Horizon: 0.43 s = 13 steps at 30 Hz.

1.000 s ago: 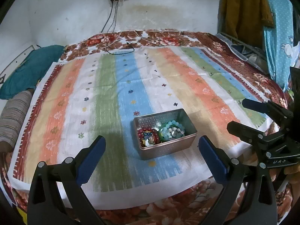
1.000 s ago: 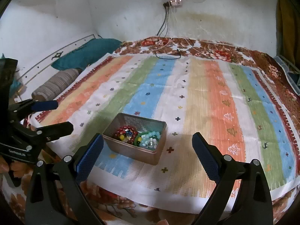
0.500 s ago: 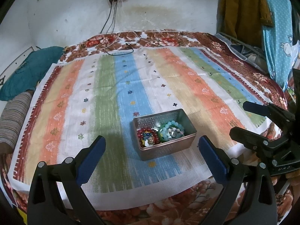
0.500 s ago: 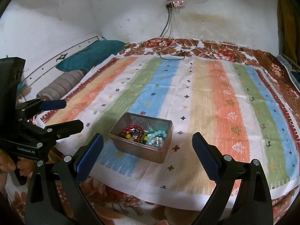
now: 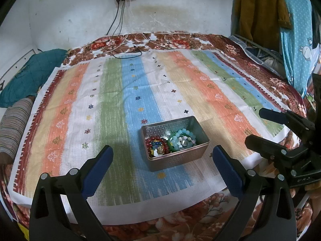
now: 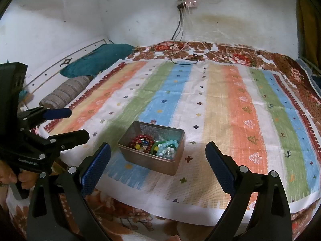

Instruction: Organize jewelry

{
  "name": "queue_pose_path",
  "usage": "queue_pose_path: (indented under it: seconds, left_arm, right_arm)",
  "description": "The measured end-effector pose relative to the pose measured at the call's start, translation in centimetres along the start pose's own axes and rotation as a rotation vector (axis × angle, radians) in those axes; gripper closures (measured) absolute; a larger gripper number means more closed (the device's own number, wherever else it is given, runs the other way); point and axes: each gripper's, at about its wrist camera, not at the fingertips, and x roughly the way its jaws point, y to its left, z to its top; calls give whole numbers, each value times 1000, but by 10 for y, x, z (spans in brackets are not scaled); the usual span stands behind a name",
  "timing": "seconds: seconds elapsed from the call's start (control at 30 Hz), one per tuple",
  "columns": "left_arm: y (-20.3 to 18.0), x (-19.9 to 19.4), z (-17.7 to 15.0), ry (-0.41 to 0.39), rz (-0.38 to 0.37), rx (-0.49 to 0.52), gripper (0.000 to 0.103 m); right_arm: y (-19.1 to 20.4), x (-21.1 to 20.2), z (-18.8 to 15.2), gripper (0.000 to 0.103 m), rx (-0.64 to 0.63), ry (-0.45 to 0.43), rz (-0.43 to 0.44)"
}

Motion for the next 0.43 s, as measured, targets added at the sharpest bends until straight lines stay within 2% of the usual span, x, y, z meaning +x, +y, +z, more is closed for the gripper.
queue_pose_path:
  seconds: [0.43]
  left_arm:
    - [1, 0, -1, 3, 6, -12, 6]
  right_arm:
    - [-2, 2, 1, 7, 6, 5, -7]
